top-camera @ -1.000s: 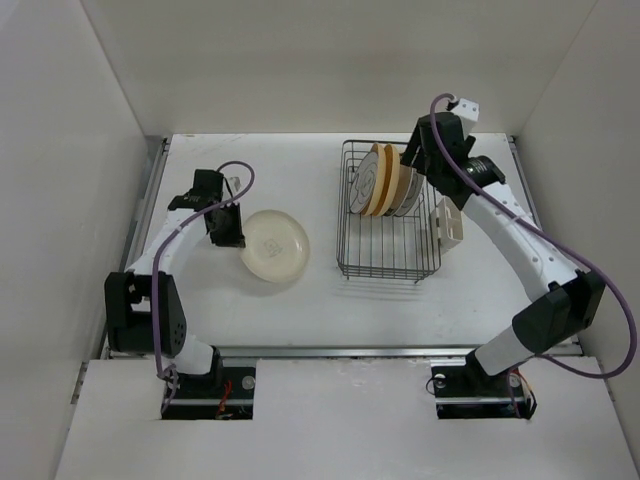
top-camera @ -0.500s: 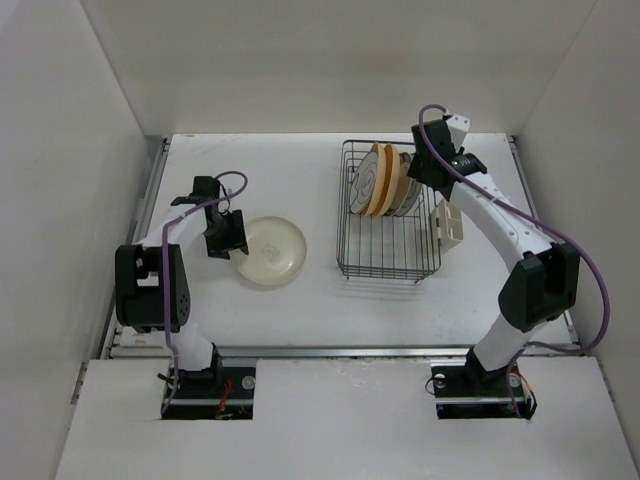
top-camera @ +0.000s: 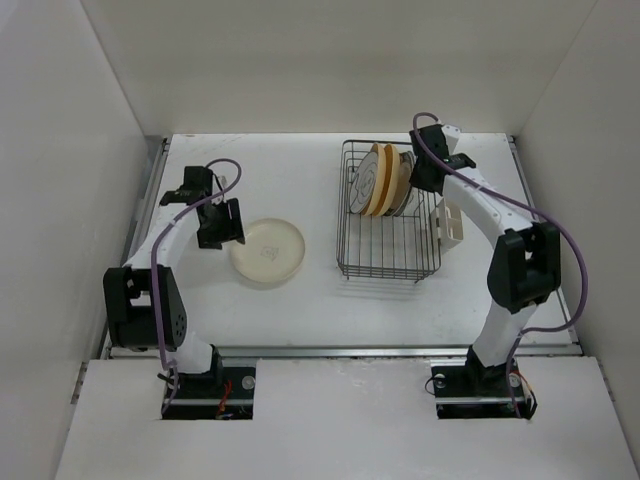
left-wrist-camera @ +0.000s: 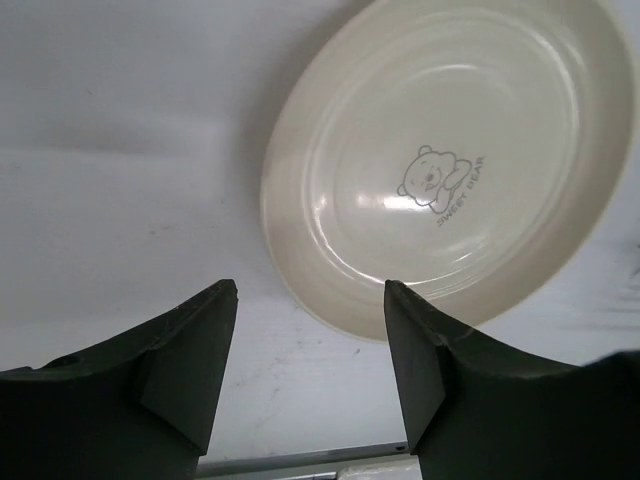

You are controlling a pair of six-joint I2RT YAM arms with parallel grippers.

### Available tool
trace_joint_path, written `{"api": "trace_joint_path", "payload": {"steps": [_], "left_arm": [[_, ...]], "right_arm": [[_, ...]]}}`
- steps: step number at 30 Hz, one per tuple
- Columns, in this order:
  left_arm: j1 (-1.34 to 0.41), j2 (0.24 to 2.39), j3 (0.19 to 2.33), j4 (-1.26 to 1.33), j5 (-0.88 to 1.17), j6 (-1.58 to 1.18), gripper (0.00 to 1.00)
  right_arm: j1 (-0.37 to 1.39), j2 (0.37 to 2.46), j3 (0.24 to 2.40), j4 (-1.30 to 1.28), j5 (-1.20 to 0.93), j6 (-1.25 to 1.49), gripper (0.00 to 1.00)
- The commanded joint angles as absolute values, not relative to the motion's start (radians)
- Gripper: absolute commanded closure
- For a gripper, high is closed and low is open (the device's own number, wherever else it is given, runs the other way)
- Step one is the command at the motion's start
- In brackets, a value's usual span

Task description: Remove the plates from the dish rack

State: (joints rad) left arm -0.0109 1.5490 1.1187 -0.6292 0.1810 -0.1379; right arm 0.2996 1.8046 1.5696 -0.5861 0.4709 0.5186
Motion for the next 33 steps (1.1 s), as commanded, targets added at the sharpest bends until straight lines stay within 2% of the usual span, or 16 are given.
{"api": "trace_joint_path", "payload": {"steps": [1, 5, 8, 11, 18, 30, 33], "left_arm": [[-0.008, 1.467, 1.213, -0.704, 0.166, -0.104, 0.42], [-0.008, 1.457, 1.25, -0.782, 0.166, -0.094, 0.42], [-0.008, 1.457, 1.272, -0.807, 0.175, -0.084, 0.42], [-0.008, 1.448, 1.281, -0.816, 0.184, -0.084, 0.42], [-0.008, 1.439, 1.29, -0.827, 0.184, -0.084, 0.42], [-0.008, 1.407, 1.299, -0.857, 0.123, -0.074, 0.42], [-0.008, 1.397, 1.289, -0.857, 0.092, -0.061, 0.42]], "right_arm": [[0.301, 1.813, 1.588, -0.538, 0.417, 0.5, 0.8], [0.301, 1.764, 1.588, -0.538, 0.417, 0.5, 0.73], [0.301, 1.724, 1.588, -0.548, 0.487, 0.5, 0.59], [0.301, 1.665, 1.588, -0.569, 0.563, 0.491, 0.53], [0.301, 1.592, 1.552, -0.52, 0.483, 0.446, 0.52], [0.301, 1.753, 1.606, -0.534, 0.468, 0.465, 0.52], [0.292, 1.79, 1.597, -0.534, 0.468, 0.465, 0.55]]}}
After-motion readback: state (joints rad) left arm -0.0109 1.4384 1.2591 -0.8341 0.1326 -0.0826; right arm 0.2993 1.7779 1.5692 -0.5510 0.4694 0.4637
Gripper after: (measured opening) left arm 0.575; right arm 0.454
